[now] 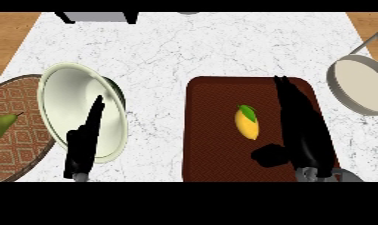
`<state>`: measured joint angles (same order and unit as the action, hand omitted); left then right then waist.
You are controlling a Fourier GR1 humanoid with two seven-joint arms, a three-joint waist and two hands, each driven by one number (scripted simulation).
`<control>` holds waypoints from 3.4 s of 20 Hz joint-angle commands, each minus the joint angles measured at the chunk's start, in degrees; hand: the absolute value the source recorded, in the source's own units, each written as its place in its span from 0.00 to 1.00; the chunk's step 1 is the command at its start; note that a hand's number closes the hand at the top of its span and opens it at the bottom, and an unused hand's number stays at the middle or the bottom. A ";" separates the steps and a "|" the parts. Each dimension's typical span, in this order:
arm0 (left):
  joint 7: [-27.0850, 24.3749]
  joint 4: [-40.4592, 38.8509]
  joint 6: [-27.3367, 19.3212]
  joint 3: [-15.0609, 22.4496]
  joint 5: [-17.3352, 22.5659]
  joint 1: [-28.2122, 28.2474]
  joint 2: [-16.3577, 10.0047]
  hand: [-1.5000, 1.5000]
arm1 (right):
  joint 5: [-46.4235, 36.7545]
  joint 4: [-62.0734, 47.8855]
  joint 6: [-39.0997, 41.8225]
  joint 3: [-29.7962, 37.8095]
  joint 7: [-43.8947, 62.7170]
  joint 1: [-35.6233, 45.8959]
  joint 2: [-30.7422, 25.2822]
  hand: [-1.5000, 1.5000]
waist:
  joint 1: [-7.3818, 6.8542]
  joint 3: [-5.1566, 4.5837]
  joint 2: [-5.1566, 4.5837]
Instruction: Pick the lemon from the tray and place it in the tiered basket
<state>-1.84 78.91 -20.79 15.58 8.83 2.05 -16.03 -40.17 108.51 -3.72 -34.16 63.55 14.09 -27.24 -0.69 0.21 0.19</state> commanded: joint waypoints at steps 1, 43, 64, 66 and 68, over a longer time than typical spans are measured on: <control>-0.31 -2.55 1.72 -1.22 1.22 0.72 0.14 0.50 | 0.64 -3.97 8.12 0.77 8.45 3.88 2.86 0.00 | 0.15 -0.31 -0.28; 1.57 -1.00 2.55 -3.92 -4.53 1.20 4.71 0.50 | -5.61 -29.96 17.55 12.71 -1.59 3.16 22.18 0.00 | 0.61 -0.22 -0.23; 2.58 2.32 2.74 -7.62 -6.35 4.65 5.22 0.50 | -10.39 -26.14 9.86 28.19 -7.49 -10.61 10.46 1.00 | 5.03 -0.21 0.38; 2.04 2.73 4.23 -8.66 -4.73 6.57 4.31 0.50 | -7.93 -25.61 8.59 34.63 -9.07 -14.69 5.96 1.00 | 5.24 -0.23 0.38; 2.77 5.30 5.39 -7.23 -5.28 8.50 3.40 0.50 | -6.87 -20.44 7.87 37.57 -8.70 -18.78 4.46 1.00 | 3.62 -0.24 0.45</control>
<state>-0.12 83.31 -16.73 8.21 3.07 7.99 -11.47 -49.19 83.42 6.55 -4.17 53.93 2.19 -17.51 3.07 0.23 0.83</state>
